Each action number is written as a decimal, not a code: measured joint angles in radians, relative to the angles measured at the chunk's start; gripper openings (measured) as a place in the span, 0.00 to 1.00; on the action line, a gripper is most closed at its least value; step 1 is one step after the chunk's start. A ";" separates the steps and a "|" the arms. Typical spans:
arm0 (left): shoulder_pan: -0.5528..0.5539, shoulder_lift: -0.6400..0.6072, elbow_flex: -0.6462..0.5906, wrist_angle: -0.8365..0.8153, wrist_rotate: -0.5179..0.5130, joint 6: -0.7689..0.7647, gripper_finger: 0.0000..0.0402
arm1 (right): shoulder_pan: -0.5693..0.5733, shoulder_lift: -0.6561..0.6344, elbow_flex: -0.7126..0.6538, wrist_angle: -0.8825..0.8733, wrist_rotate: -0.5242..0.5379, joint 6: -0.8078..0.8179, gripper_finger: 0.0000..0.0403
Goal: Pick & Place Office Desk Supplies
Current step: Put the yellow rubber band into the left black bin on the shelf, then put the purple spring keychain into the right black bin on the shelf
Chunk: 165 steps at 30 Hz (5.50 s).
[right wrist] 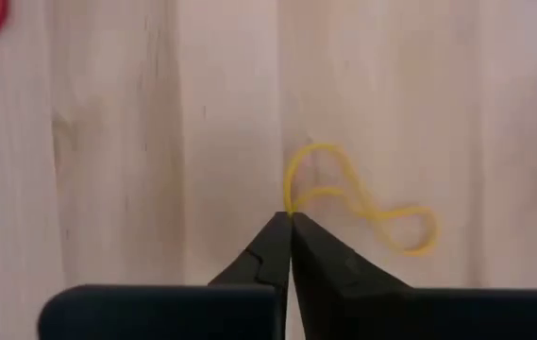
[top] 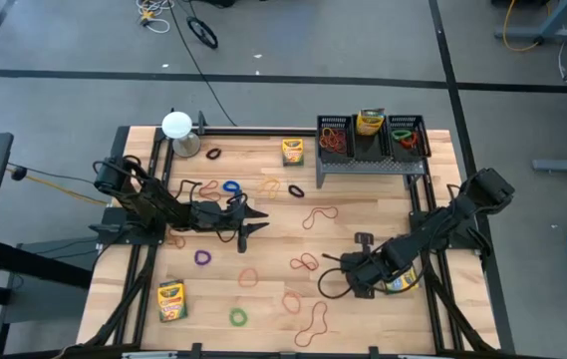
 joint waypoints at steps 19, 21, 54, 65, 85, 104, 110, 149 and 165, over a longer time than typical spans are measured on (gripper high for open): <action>0.000 0.000 0.000 0.000 0.000 0.000 0.30 | -0.187 -0.003 0.474 -0.321 0.361 -0.402 0.01; 0.000 0.000 0.000 0.000 0.000 0.000 0.30 | -0.237 -0.003 0.524 -0.349 0.384 -0.463 0.01; 0.000 0.000 0.000 0.001 0.000 0.000 0.30 | -1.075 0.007 0.664 -0.338 0.061 -0.631 0.16; 0.000 0.000 0.000 0.001 0.000 0.000 0.30 | -1.054 -0.057 0.664 -0.411 0.083 -0.617 0.32; 0.000 0.000 0.000 0.000 0.000 0.000 0.30 | -0.700 -0.187 0.329 0.086 0.007 -0.565 0.01; 0.000 0.000 0.073 0.001 0.001 -0.104 0.30 | -0.340 -0.188 -0.126 0.732 0.093 -0.506 0.02; 0.001 0.000 0.076 0.005 -0.002 -0.144 0.30 | -0.305 -0.188 -0.251 0.912 0.094 -0.495 0.01; -0.552 -0.115 0.636 -1.792 -0.052 -0.881 0.26 | -0.309 -0.188 -0.349 1.080 0.092 -0.573 0.03; -0.699 -0.115 0.636 -2.026 0.015 -1.127 0.43 | -0.309 -0.188 -0.348 1.079 0.092 -0.572 0.03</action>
